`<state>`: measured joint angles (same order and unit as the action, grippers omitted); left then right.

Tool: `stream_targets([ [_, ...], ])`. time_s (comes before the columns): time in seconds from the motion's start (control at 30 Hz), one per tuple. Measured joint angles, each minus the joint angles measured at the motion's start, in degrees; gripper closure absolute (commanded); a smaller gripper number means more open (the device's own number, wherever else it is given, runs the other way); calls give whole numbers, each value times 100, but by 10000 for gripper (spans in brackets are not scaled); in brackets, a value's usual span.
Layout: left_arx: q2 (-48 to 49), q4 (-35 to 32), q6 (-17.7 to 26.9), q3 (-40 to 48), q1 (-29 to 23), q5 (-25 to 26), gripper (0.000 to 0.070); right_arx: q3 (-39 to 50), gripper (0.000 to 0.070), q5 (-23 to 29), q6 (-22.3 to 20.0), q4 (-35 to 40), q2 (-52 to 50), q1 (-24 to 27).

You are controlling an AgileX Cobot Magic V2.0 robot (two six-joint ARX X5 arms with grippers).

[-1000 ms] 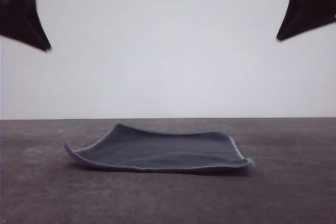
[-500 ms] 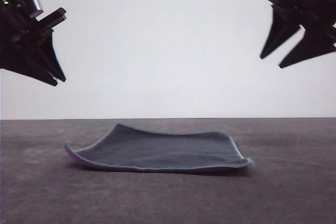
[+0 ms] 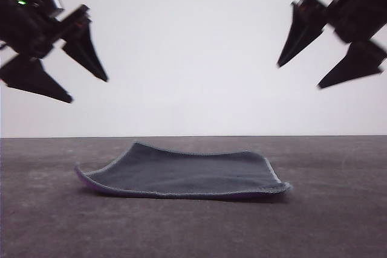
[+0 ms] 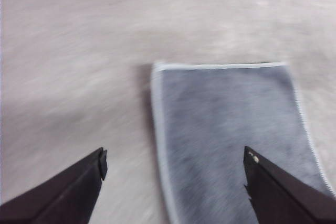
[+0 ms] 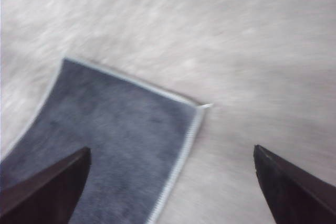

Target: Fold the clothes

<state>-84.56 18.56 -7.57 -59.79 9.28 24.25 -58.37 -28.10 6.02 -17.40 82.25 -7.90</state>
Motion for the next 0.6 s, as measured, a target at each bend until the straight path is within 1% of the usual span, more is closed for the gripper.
stream_targets([
  [0.2,-917,-35,-65,-426,76,4,186,0,69,-485,308,758,949,-26],
  [0.33,-1654,39,-80,-1015,76,120,186,-25,69,-733,529,1191,1475,-26],
  [0.47,-2269,121,-81,-1613,76,242,186,-95,69,-810,701,1438,1985,-24],
  [0.6,-2739,278,-79,-2081,76,253,186,-237,69,-990,798,1468,2395,-24],
])
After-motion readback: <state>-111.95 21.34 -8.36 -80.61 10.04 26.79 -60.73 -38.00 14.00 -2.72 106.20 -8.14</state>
